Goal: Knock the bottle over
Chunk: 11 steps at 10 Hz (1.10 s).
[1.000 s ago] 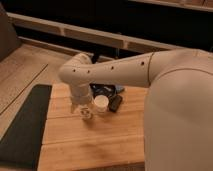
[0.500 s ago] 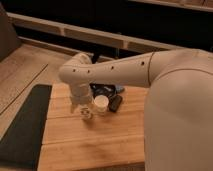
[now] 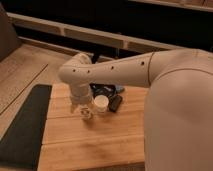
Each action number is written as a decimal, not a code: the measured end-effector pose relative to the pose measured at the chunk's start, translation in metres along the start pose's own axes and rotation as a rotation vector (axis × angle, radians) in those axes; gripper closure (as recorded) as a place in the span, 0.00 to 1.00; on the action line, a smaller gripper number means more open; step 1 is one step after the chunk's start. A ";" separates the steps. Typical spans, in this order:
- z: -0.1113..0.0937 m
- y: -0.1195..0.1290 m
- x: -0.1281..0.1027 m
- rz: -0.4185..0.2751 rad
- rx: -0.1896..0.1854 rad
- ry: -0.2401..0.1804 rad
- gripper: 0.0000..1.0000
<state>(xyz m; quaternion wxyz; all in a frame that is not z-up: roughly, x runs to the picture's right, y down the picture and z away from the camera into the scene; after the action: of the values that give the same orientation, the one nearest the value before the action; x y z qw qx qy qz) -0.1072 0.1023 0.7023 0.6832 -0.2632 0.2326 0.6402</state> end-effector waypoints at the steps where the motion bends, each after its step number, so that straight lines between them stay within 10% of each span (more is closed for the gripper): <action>1: 0.000 0.000 0.000 0.000 0.000 0.000 0.35; 6: 0.011 0.029 0.009 -0.088 -0.007 0.031 0.35; 11: 0.046 0.055 0.010 -0.190 0.019 0.147 0.35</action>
<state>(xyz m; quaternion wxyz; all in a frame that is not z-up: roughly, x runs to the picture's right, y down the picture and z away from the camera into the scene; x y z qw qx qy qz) -0.1620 0.1427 0.7272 0.7245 -0.3237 0.2620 0.5492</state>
